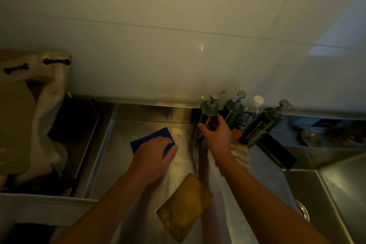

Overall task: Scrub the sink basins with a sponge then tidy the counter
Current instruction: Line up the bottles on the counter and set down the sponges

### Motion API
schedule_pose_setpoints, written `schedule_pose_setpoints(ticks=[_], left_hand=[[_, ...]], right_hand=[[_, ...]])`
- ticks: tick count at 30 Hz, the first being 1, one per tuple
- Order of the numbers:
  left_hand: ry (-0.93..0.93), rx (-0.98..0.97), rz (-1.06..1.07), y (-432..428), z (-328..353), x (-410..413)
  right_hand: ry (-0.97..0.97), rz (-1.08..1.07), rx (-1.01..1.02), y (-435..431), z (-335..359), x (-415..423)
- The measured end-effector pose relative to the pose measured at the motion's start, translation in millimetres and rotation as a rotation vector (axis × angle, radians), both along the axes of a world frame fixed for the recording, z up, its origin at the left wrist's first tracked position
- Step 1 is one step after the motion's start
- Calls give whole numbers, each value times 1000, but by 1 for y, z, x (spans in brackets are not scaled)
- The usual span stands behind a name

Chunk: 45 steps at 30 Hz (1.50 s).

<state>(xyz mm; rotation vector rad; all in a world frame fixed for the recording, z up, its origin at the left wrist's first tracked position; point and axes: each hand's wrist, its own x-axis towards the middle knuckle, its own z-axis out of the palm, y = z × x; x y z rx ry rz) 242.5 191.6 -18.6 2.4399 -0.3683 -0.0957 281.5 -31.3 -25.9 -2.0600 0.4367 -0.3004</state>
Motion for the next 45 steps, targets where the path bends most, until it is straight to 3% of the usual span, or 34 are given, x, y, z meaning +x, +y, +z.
schedule_pose_setpoints(ticks=[6,11,19,24,30,45], left_hand=[[9,32,6,-5,-4,-5],[35,71,54,-8,-9,-32],[133,61,234,-22,-20,-112],[89,107,279,-23,-15,-164],[-55,83,338,-41,0,-189],[-41,125,263,-105,6,-196]], right_hand=[[32,-3,73,-7,-13,-14],[151,47,-7,-12,-32,-55],[534,416,-267,-24,-53,-112],[589,537,-279,-24,-66,-151],[478,441,-101,-49,-54,-177],[361,100,207,-157,-52,-188]])
